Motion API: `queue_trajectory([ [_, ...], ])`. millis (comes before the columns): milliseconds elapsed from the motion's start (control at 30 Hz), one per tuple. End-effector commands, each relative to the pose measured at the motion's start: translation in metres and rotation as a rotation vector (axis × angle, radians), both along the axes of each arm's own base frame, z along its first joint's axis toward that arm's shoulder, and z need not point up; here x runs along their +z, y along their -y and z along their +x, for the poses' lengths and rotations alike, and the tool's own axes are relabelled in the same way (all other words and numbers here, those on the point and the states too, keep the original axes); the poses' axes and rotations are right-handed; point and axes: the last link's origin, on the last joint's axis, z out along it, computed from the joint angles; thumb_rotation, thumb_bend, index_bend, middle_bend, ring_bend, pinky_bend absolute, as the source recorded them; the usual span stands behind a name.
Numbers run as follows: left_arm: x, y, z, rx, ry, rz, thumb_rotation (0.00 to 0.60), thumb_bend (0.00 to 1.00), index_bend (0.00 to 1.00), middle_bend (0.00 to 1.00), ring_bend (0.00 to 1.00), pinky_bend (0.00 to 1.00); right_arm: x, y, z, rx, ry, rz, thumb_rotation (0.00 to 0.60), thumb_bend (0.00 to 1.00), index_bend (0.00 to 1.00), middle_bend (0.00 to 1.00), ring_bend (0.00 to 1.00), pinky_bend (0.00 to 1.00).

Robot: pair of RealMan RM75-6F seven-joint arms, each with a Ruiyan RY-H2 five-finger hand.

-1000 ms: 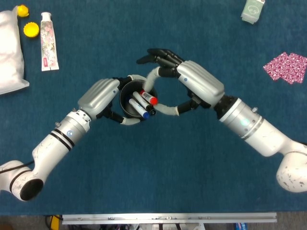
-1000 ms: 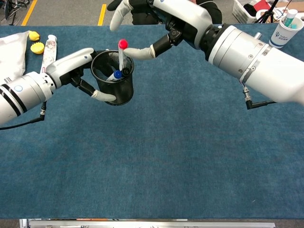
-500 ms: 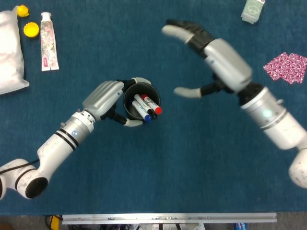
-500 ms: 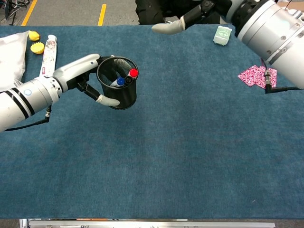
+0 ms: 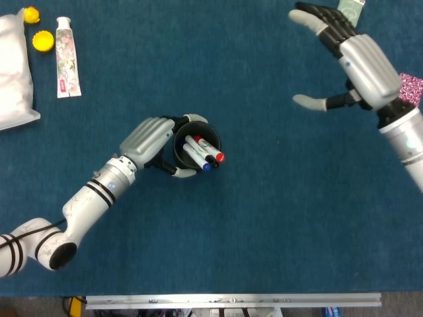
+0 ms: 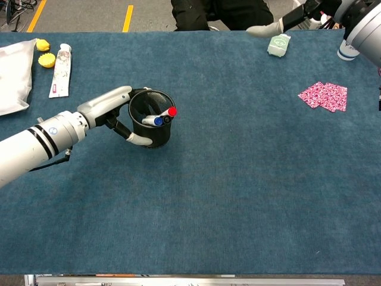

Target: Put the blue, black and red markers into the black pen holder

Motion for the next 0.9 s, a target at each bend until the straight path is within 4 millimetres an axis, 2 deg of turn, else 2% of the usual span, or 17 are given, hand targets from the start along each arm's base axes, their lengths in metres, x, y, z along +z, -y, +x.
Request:
queue_trajectory([
  [33, -0.008, 0.001, -0.005, 0.009, -0.003, -0.013, 0.571, 0.14, 0.2, 0.4, 0.31, 0.25, 0.002, 0.001, -0.007, -0.01, -0.025, -0.01, 0.6, 0.11, 0.11, 0.06, 0.0, 0.0],
  [300, -0.018, 0.001, -0.013, 0.023, -0.022, -0.038, 0.571, 0.14, 0.2, 0.37, 0.29, 0.25, 0.004, 0.001, -0.013, -0.019, -0.043, -0.024, 0.6, 0.11, 0.11, 0.06, 0.0, 0.0],
  [433, -0.017, 0.001, -0.014, 0.02, -0.028, -0.051, 0.5, 0.14, 0.08, 0.23, 0.16, 0.21, 0.004, 0.001, -0.014, -0.021, -0.048, -0.026, 0.6, 0.11, 0.11, 0.06, 0.0, 0.0],
  [500, -0.015, 0.001, -0.015, 0.015, -0.032, -0.051, 0.488, 0.14, 0.02, 0.15, 0.1, 0.19, 0.004, 0.001, -0.014, -0.023, -0.045, -0.026, 0.6, 0.11, 0.11, 0.06, 0.0, 0.0],
  [600, -0.011, 0.002, -0.014, 0.004, -0.031, -0.045, 0.475, 0.14, 0.0, 0.08, 0.05, 0.17, 0.005, 0.001, -0.015, -0.026, -0.048, -0.029, 0.6, 0.11, 0.11, 0.06, 0.0, 0.0],
  [733, -0.002, 0.003, -0.016, -0.01, -0.042, -0.036, 0.473, 0.14, 0.0, 0.07, 0.05, 0.17, 0.005, 0.001, -0.017, -0.027, -0.066, -0.035, 0.6, 0.11, 0.11, 0.06, 0.0, 0.0],
  [867, 0.013, 0.003, -0.021, -0.029, -0.076, -0.007, 0.472, 0.14, 0.0, 0.07, 0.05, 0.17, 0.01, 0.0, -0.027, -0.035, -0.116, -0.068, 0.6, 0.12, 0.11, 0.06, 0.0, 0.0],
  [900, 0.02, 0.002, -0.025, -0.033, -0.091, 0.008, 0.488, 0.14, 0.0, 0.07, 0.05, 0.17, 0.012, -0.001, -0.031, -0.04, -0.138, -0.086, 0.6, 0.12, 0.12, 0.06, 0.0, 0.0],
])
